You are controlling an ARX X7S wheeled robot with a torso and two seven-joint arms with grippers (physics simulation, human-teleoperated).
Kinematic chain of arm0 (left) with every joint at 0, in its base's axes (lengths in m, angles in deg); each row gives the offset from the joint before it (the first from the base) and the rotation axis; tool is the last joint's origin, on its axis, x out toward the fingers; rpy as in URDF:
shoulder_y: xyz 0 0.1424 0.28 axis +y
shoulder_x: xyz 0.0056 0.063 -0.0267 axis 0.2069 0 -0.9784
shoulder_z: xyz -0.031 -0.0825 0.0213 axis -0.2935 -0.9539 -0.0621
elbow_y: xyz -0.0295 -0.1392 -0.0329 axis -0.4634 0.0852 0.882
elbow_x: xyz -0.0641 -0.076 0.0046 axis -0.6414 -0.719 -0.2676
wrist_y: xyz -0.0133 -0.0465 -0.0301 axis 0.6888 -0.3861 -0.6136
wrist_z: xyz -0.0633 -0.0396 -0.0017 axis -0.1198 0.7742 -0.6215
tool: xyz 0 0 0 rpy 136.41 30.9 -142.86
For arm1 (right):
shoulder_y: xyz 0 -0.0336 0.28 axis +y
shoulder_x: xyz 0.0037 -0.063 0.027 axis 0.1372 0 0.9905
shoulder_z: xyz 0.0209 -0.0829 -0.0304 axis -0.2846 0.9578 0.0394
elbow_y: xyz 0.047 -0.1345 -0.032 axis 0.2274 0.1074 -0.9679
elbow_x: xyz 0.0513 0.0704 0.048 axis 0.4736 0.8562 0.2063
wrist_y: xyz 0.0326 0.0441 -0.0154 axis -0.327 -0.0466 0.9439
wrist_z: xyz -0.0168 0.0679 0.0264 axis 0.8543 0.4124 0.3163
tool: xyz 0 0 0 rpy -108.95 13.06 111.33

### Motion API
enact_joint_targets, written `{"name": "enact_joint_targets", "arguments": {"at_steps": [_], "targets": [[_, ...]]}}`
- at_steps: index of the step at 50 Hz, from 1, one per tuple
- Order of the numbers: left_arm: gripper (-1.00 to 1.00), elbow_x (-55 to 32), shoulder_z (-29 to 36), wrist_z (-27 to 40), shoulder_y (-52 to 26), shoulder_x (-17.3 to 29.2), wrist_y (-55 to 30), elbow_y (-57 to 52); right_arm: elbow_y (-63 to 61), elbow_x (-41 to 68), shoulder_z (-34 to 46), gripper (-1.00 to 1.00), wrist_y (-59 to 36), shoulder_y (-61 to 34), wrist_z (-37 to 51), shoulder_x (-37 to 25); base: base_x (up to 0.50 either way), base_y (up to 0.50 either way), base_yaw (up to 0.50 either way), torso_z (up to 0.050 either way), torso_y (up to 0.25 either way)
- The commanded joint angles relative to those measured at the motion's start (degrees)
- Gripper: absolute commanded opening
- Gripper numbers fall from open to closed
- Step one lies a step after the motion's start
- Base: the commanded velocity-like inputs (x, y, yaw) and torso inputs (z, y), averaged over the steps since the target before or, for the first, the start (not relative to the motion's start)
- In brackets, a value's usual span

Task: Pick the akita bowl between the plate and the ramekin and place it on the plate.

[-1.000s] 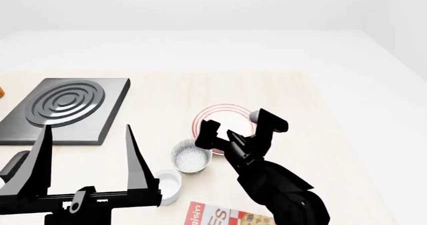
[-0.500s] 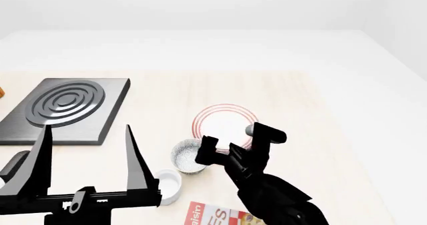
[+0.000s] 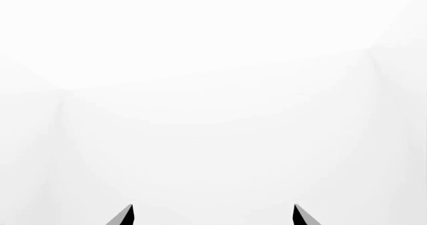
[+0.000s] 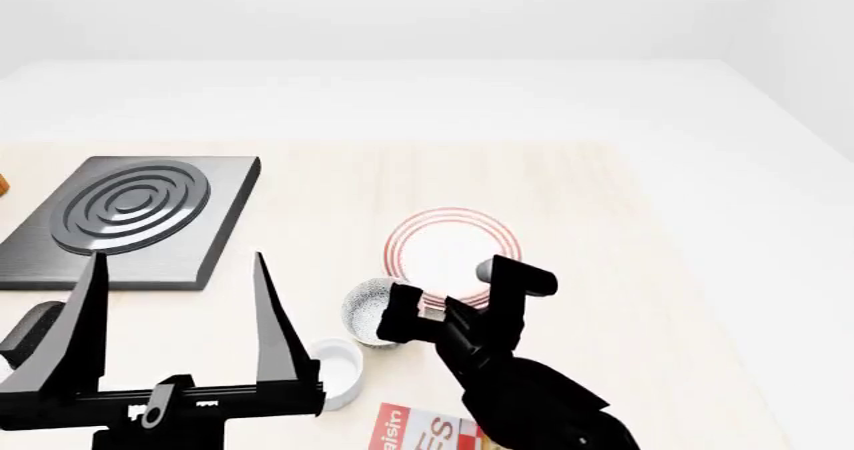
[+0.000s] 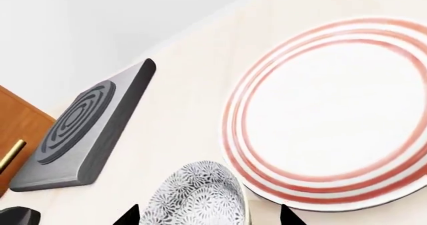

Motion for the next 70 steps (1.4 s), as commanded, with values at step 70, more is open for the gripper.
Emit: {"name": "enact_joint_targets", "arguments": {"at_steps": [70], "targets": [[1.0,0.01,-0.64,-0.11,-0.24,0.21,0.69,0.34,12.0,-7.74,8.79,1.0,7.8,-1.95,-4.12,0.98,0.0,0.0,0.0,0.0,0.0]]}}
